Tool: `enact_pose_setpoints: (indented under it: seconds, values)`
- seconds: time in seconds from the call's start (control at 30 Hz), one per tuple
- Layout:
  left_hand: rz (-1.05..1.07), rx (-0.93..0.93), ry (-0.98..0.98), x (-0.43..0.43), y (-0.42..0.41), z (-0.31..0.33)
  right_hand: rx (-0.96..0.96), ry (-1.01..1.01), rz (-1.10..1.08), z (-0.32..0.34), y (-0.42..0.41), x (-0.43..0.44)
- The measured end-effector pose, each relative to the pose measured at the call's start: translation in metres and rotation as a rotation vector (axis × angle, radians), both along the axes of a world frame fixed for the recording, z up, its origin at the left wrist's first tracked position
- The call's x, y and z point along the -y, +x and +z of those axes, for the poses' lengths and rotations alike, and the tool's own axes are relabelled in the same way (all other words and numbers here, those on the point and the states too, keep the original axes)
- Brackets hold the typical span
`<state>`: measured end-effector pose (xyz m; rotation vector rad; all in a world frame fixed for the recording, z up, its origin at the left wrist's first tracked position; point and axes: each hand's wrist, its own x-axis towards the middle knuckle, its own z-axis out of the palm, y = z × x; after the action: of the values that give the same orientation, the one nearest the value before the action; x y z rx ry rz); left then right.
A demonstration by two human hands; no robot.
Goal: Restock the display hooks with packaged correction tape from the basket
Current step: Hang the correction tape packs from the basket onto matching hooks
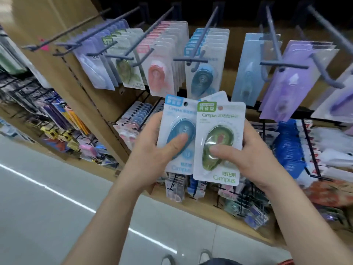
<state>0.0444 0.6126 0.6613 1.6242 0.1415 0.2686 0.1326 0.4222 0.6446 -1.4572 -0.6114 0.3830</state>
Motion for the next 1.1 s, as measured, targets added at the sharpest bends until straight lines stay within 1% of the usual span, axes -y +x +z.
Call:
enact_pose_setpoints:
  seconds: [0.07, 0.17, 0.33, 0.43, 0.63, 0.8, 0.97, 1.03, 1.1]
  values:
    - [0.029, 0.06, 0.016, 0.002, -0.004, 0.0, 0.018, 0.018, -0.01, 0.0, -0.005, -0.003]
    - [0.038, 0.143, -0.041, -0.004, -0.006, 0.005, 0.067, 0.043, -0.046, 0.007, -0.011, -0.004]
    - [-0.02, 0.214, -0.016, -0.006, 0.014, 0.022, 0.144, 0.105, -0.087, 0.013, -0.012, -0.005]
    - [-0.01, 0.2, -0.04, -0.005, 0.023, 0.024, 0.153, 0.101, -0.119, 0.014, -0.013, -0.006]
    - [-0.007, 0.174, -0.011, -0.001, 0.024, 0.023, 0.128, 0.091, -0.203, 0.014, -0.016, -0.007]
    - [-0.051, 0.159, 0.079, -0.011, 0.024, 0.021, 0.135, 0.081, -0.217, 0.015, -0.019, -0.009]
    - [-0.024, 0.146, 0.138, -0.008, 0.029, 0.024, 0.152, 0.06, -0.186, 0.017, -0.021, -0.009]
    - [-0.008, 0.115, 0.121, -0.008, 0.035, 0.026, 0.151, 0.045, -0.169, 0.018, -0.021, -0.009]
    - [0.004, 0.074, 0.063, -0.006, 0.043, 0.028, 0.154, 0.023, -0.17, 0.019, -0.021, -0.01]
